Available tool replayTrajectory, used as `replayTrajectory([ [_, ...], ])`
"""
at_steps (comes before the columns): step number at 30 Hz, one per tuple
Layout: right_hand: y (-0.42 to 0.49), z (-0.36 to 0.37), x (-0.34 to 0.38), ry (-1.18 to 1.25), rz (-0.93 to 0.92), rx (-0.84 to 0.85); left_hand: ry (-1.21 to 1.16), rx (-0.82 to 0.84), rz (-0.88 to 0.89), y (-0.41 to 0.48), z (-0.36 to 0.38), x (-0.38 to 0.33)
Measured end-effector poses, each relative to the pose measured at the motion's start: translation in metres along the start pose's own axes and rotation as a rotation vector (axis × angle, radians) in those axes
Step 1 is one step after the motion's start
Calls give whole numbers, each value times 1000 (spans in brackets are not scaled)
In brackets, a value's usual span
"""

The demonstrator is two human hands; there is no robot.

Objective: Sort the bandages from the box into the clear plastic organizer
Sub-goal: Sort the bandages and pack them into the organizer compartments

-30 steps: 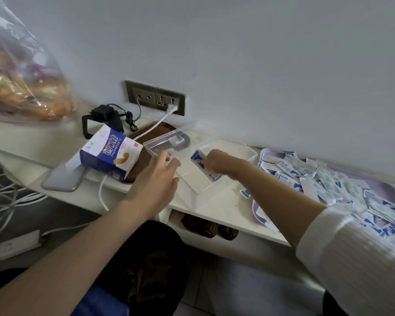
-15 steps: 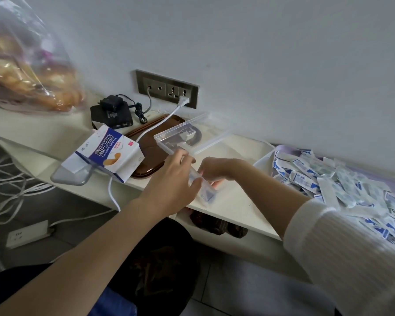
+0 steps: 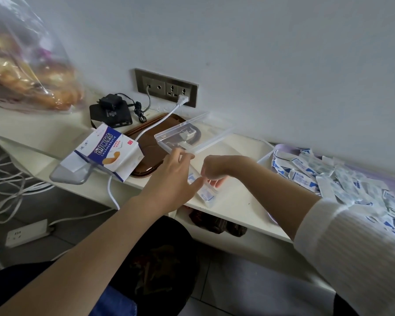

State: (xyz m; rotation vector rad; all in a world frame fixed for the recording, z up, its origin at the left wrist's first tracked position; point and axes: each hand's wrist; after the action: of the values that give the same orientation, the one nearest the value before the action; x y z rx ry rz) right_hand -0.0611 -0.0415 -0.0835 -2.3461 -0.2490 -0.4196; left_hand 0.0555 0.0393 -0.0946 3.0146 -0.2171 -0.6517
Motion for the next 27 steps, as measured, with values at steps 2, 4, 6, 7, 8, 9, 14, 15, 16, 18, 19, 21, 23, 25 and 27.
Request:
replayTrajectory([
  [2,-3,0,3,-32,-26,-21,35,-7,23,0,-2,2],
  [4,-11,1,10,-72,-99,-132,34,-35,26,0,-8,7],
  [6,-17,4,19,-97,-221,-306,32,-122,-5,1,-17,14],
  [7,-19,7,22,-98,-278,-362,51,-191,-33,1,-23,20],
  [8,-21,11,23,-84,-308,-383,83,-264,-67,3,-29,27],
  [9,-23,15,25,-64,-336,-415,123,-326,-118,4,-35,34],
  [14,-22,30,34,-122,-332,-466,264,-316,-480,6,-52,81],
  [15,-21,31,36,-124,-318,-477,263,-280,-535,6,-53,89],
  [16,-20,30,37,-119,-303,-484,255,-240,-577,6,-53,95],
  [18,-20,29,39,-114,-286,-492,221,-170,-615,6,-53,103],
  [19,-21,29,41,-113,-284,-489,204,-150,-613,6,-53,105],
  [21,-21,27,44,-109,-281,-486,182,-135,-597,7,-54,107],
  [23,-20,27,47,-102,-272,-485,186,-107,-581,9,-55,109],
  [25,-19,26,49,-101,-266,-483,145,-84,-580,10,-56,113],
  [27,-20,26,50,-98,-261,-472,-7,-103,-596,10,-59,116],
])
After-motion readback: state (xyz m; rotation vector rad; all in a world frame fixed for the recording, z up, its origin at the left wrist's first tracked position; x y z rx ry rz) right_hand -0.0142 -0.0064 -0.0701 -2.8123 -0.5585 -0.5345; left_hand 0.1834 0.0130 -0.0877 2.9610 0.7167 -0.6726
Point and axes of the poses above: each hand's wrist, its own y-axis towards the middle knuckle, its own z-axis out of the palm, x = y × z, and after that the axes turned 2 degrees about y, right-handed
